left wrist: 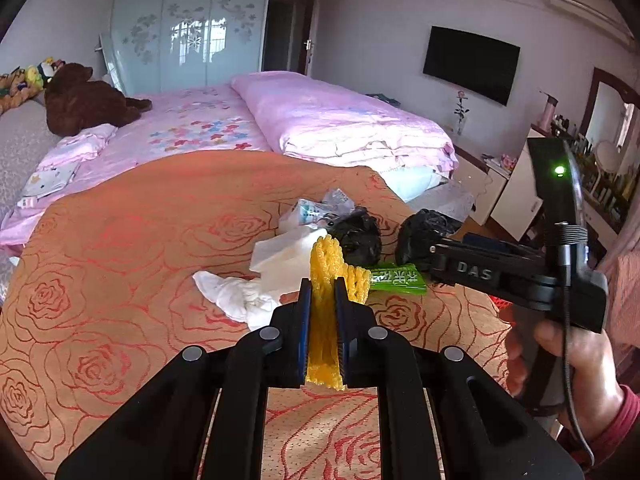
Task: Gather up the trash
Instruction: 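Grasp the black plastic bag with the right tool while the left tool holds the yellow net, then carry the yellow net and black bag over the red wastebasket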
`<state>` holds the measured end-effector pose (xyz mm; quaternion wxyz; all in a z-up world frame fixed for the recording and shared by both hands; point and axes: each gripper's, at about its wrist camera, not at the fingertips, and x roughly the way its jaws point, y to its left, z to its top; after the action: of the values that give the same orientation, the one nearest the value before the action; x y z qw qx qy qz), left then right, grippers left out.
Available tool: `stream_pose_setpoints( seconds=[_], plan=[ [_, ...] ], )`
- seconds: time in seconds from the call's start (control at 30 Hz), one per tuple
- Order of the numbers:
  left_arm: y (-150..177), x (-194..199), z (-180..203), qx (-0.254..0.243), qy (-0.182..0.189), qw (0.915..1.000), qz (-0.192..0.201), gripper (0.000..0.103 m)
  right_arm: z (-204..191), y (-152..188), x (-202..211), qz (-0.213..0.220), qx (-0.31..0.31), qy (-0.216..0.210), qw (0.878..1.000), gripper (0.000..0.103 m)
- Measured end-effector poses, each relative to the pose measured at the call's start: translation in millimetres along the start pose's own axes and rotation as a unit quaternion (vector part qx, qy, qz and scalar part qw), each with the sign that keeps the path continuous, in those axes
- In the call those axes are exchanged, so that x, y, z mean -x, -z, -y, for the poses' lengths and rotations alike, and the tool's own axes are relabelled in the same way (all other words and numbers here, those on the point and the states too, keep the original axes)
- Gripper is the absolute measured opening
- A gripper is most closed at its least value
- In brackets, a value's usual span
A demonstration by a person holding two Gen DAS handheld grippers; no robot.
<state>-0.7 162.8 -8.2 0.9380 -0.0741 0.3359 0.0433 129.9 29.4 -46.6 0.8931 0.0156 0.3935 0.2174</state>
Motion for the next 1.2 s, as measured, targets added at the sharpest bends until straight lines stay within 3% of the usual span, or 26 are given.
stream_pose_setpoints(
  seconds=[0.23, 0.3, 0.37, 0.57, 1.2],
  plan=[
    [1, 0, -3, 0.006, -0.001, 1.0, 0.001, 0.01, -3, -3, -17, -0.011, 0.008, 0.018, 1.0, 0.077],
    [0, -1, -4, 0.007, -0.001, 1.0, 0.0, 0.01, -1, -3, -21, -0.014, 0.007, 0.021, 1.0, 0.071],
    [0, -2, -5, 0.01, -0.002, 1.0, -0.001, 0.01, 1, -3, -25, -0.021, 0.003, 0.011, 1.0, 0.055],
    [1, -1, -8, 0.014, -0.006, 0.9999, 0.0, 0.01, -6, 2, -21, -0.017, 0.017, 0.004, 1.0, 0.042],
    [-8, 8, 12, 0.001, 0.002, 0.9998, 0.017, 0.01, 24, 19, 69, 0.049, 0.002, 0.019, 0.999, 0.039]
  ],
)
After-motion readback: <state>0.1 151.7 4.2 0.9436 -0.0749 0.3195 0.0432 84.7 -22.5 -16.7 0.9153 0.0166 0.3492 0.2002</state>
